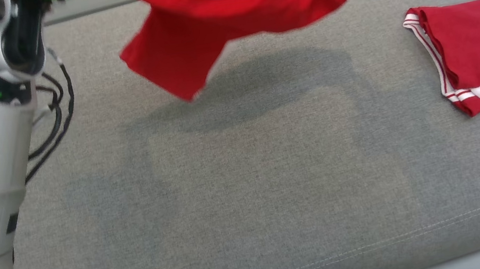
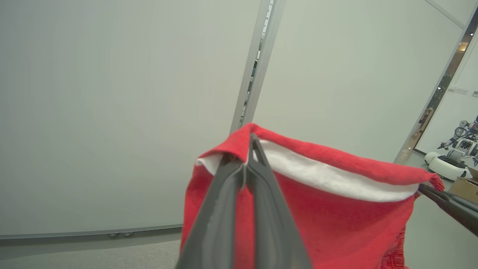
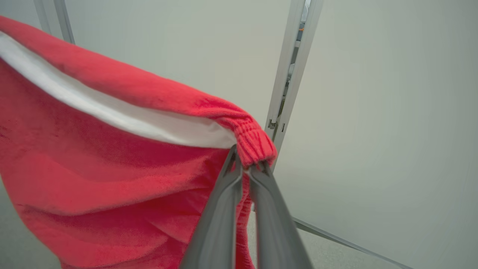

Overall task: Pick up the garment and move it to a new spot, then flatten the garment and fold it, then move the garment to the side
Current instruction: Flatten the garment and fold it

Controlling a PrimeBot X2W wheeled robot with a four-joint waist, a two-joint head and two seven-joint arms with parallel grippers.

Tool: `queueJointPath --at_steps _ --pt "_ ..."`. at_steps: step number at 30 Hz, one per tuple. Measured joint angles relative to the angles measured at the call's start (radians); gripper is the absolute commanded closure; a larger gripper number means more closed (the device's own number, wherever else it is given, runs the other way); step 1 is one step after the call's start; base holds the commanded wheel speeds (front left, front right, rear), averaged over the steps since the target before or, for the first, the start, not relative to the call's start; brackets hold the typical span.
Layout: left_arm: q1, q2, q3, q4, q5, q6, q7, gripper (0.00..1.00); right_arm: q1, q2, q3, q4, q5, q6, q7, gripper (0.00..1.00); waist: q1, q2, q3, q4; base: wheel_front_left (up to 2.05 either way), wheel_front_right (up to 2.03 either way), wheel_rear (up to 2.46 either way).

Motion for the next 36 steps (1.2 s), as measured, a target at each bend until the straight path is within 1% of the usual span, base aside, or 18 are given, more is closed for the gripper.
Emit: queueJointPath --at_steps 1,2,6,10,13,16,19,22,25,27,31,36 --pt "0.0 0.0 0.0 0.0 0.0 0.0 0.0 1.0 0.0 0.0 0.0 0.0 0.0 0.0 0.0 1.0 0.0 0.0 0.0 0.0 0.0 0.0 0.0" --pt "-0.039 -0.016 0.003 0.028 0.01 -0.004 -0.024 1.0 -0.036 0.009 -0.002 0.031 -0.027 0.0 -0.026 1.0 0.0 0.0 0.013 0.007 0.0 0.0 0.0" --pt "-0.158 -0.055 0.007 0.121 0.041 -0.041 -0.104 1.0 -0.147 0.045 -0.015 0.143 -0.096 0.0 -0.124 1.0 0.0 0.0 0.069 0.035 0.0 0.0 0.0" --pt "-0.16 -0.09 -0.016 0.19 0.04 -0.088 -0.138 1.0 -0.146 0.075 0.028 0.216 -0.1 0.0 -0.153 1.0 0.0001 0.0 0.117 0.068 0.0 0.0 0.0" --pt "-0.102 -0.097 -0.042 0.226 0.039 -0.124 -0.154 1.0 -0.081 0.084 0.086 0.232 -0.066 0.0 -0.161 1.0 0.0001 0.0 0.148 0.095 0.0 0.0 0.0" --pt "-0.014 -0.097 -0.072 0.245 0.033 -0.158 -0.159 1.0 0.01 0.075 0.174 0.214 -0.019 0.0 -0.161 1.0 0.0002 0.0 0.175 0.116 0.0 0.0 0.0" --pt "0.073 -0.087 -0.087 0.233 0.021 -0.185 -0.174 1.0 0.082 0.034 0.253 0.16 0.04 0.0 -0.175 1.0 0.0001 0.0 0.192 0.132 0.0 0.0 0.0" --pt "0.173 -0.054 -0.084 0.188 0.007 -0.193 -0.192 1.0 0.141 -0.007 0.319 0.089 0.1 0.0 -0.207 1.0 0.0002 0.0 0.195 0.134 0.0 0.0 0.0" --pt "0.28 -0.004 -0.077 0.106 -0.003 -0.19 -0.208 1.0 0.179 -0.056 0.369 0.013 0.156 0.0 -0.243 1.0 0.0001 0.0 0.185 0.127 0.0 0.0 0.0" --pt "0.361 0.032 -0.07 0.043 -0.013 -0.176 -0.215 1.0 0.208 -0.087 0.401 -0.036 0.176 0.0 -0.258 1.0 0.0001 0.0 0.172 0.12 0.0 0.0 0.0" --pt "0.54 0.096 -0.067 -0.105 -0.017 -0.133 -0.235 1.0 0.273 -0.153 0.439 -0.143 0.208 0.0 -0.286 1.0 0.0 0.0 0.138 0.106 0.0 0.0 0.0" --pt "0.776 0.142 -0.072 -0.291 -0.03 -0.05 -0.268 1.0 0.39 -0.224 0.443 -0.254 0.228 0.0 -0.31 1.0 0.0 0.0 0.087 0.095 0.0 0.0 0.0"
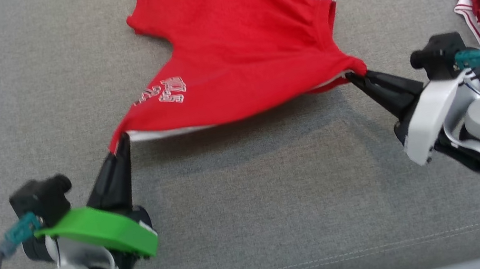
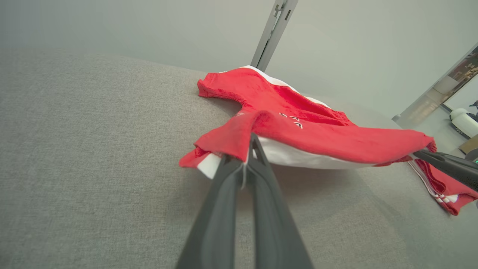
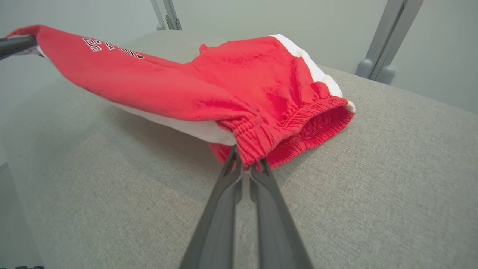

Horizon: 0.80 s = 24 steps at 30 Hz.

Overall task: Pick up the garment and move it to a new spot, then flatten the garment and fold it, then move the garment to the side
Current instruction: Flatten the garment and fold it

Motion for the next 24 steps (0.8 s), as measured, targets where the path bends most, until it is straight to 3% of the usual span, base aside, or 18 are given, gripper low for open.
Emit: queueJointPath --at_steps 6,13,24 --pt "0.234 0.018 -0.042 -0.172 0.001 0.089 -0.022 1.0 0.195 -0.052 -0.043 -0.1 -0.037 0.0 -0.007 1.0 0.0 0.0 -0.07 -0.003 0.0 0.0 0.0" --pt "0.423 0.041 -0.067 -0.279 0.012 0.177 -0.057 1.0 0.446 -0.082 -0.195 -0.187 -0.103 0.0 -0.009 1.0 -0.0001 0.0 -0.151 0.006 0.0 0.0 0.0" --pt "0.6 0.119 -0.06 -0.431 0.013 0.26 -0.072 1.0 0.761 -0.11 -0.392 -0.367 -0.185 0.0 0.072 1.0 0.0 0.0 -0.21 -0.013 0.0 0.0 0.0"
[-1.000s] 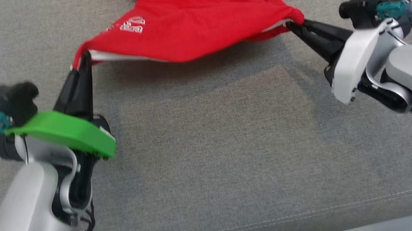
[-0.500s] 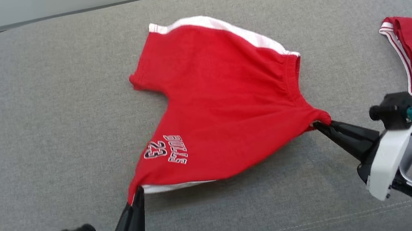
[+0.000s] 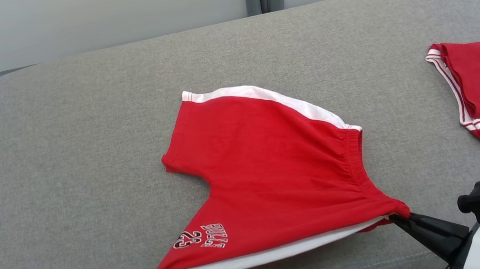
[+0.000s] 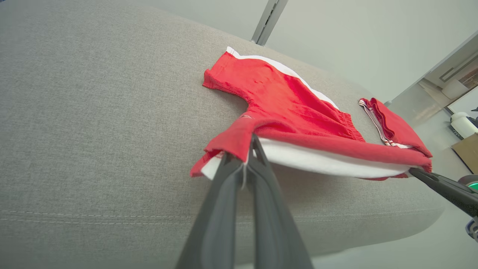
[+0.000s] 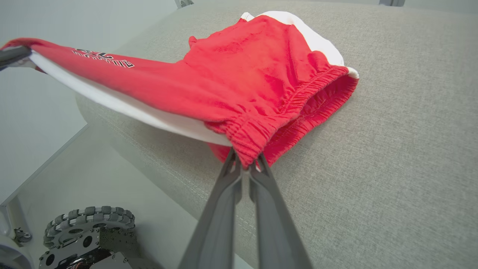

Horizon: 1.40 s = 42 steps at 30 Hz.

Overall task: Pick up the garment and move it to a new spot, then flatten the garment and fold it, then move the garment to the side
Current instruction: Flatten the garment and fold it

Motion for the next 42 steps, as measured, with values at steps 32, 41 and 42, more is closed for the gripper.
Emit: queueJointPath --at_steps 32,41,42 --pt "-0.905 0.029 -0.014 0.587 -0.012 -0.4 0.455 1.0 -0.349 0.386 -0.16 0.257 -0.024 -0.001 0.162 1.0 0.0 0.0 0.237 -0.144 0.0 0.0 0.0" --pt "-1.088 0.034 -0.017 0.747 -0.034 -0.467 0.572 1.0 -0.459 0.5 -0.156 0.379 -0.019 -0.001 0.157 1.0 0.0001 0.0 0.326 -0.24 0.0 0.0 0.0" --pt "-1.102 0.033 -0.016 0.762 -0.032 -0.469 0.572 1.0 -0.469 0.51 -0.153 0.389 -0.016 -0.001 0.153 1.0 0.0001 0.0 0.333 -0.25 0.0 0.0 0.0"
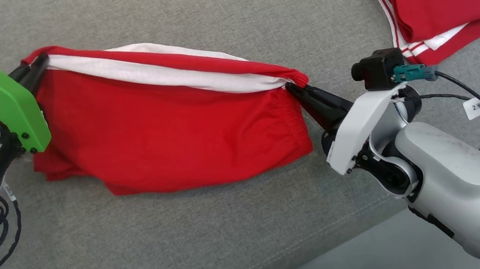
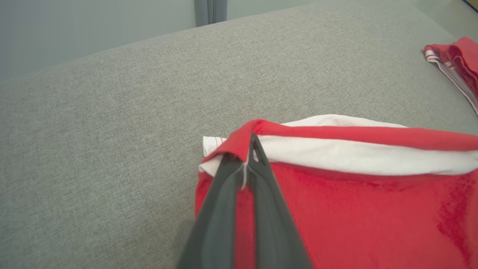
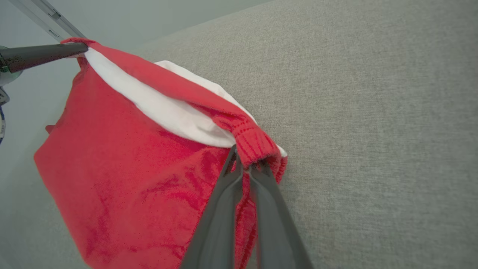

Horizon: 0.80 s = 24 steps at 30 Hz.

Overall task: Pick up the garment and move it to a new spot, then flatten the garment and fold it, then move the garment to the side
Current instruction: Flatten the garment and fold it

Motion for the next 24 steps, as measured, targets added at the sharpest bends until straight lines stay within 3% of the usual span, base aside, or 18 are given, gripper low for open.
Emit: queueJointPath --at_steps 8,16,17,18,19,20,21,22,23,24 --pt "-0.045 0.003 -0.003 0.107 0.012 0.009 0.026 1.0 -0.081 0.049 0.069 0.084 0.044 0.0 0.004 1.0 0.0 0.0 0.044 -0.056 0.0 0.0 0.0" --pt "-0.061 0.003 0.0 0.14 0.012 0.022 0.027 1.0 -0.16 0.069 0.141 0.179 0.101 0.0 -0.014 1.0 0.0 0.0 0.055 -0.053 0.0 0.0 0.0" --pt "-0.062 0.002 0.0 0.14 0.012 0.024 0.026 1.0 -0.168 0.069 0.148 0.19 0.108 0.0 -0.021 0.99 0.0 0.0 0.054 -0.05 0.0 0.0 0.0" --pt "-0.062 0.001 0.001 0.141 0.012 0.026 0.025 1.0 -0.174 0.069 0.155 0.202 0.115 0.0 -0.027 0.82 0.0 0.0 0.053 -0.047 0.0 0.0 0.0" --pt "-0.062 -0.002 0.005 0.141 0.008 0.028 0.023 0.84 -0.179 0.07 0.159 0.211 0.122 0.0 -0.036 0.63 0.0 0.0 0.052 -0.043 0.0 0.0 0.0" --pt "-0.062 -0.005 0.008 0.139 0.002 0.028 0.02 0.84 -0.184 0.07 0.163 0.221 0.129 0.0 -0.046 0.63 0.0 0.0 0.051 -0.04 0.0 0.0 0.0" --pt "-0.062 -0.007 0.009 0.137 0.002 0.029 0.016 0.65 -0.188 0.07 0.167 0.229 0.136 0.0 -0.055 0.32 0.0 0.0 0.049 -0.037 0.0 0.0 0.0" --pt "-0.062 -0.009 0.01 0.134 0.0 0.03 0.016 0.25 -0.19 0.069 0.171 0.235 0.142 0.0 -0.064 0.0 0.0 0.0 0.047 -0.034 0.0 0.0 0.0" --pt "-0.061 -0.01 0.012 0.13 -0.006 0.03 0.016 0.07 -0.191 0.068 0.175 0.238 0.149 0.0 -0.074 0.0 0.0 0.0 0.044 -0.032 0.0 0.0 0.0" --pt "-0.06 -0.011 0.015 0.125 -0.009 0.03 0.015 0.0 -0.193 0.066 0.181 0.24 0.156 0.0 -0.081 0.0 0.0 0.0 0.041 -0.029 0.0 0.0 0.0"
